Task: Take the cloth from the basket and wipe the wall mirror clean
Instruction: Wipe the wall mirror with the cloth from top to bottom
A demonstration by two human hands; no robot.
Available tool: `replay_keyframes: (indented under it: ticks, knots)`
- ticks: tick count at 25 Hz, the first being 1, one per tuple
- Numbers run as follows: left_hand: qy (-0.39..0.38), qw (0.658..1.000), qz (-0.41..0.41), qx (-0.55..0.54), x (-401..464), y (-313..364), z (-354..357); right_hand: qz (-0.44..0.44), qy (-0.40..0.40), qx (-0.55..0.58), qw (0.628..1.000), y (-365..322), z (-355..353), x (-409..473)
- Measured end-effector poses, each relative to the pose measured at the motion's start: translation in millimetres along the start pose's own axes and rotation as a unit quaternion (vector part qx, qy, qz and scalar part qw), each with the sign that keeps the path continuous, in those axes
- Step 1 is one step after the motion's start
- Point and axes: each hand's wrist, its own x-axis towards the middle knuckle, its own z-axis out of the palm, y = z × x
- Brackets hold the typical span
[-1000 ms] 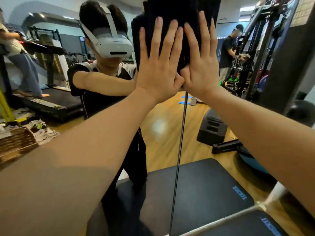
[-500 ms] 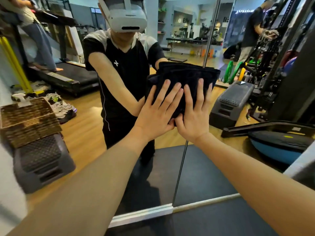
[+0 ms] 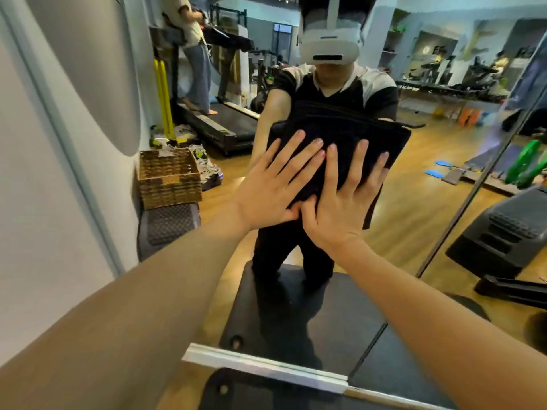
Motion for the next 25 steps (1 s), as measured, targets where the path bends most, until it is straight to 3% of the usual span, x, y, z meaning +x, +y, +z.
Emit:
replay_keyframes:
  ticks: [8,13,19,25]
  knots:
    - [-0.014,0.999,-0.033,0.022,-118.5,-154.7,-21.9,-0.002,-0.048,0.037,0.998,-180.2,71.0,26.5]
    - [-0.019,0.998,-0.015,0.057,-174.1,-242.8,-32.6,-0.002,-0.022,0.056,0.998,-271.9,114.4,38.1]
    - [-0.034,0.995,-0.02,0.094,-226.3,-305.2,-43.9,-0.024,-0.017,0.074,0.997,-342.3,153.8,42.0]
    - [-0.019,0.993,-0.015,0.113,-237.7,-315.5,-45.9,-0.021,-0.044,0.087,0.995,-365.0,162.5,37.7]
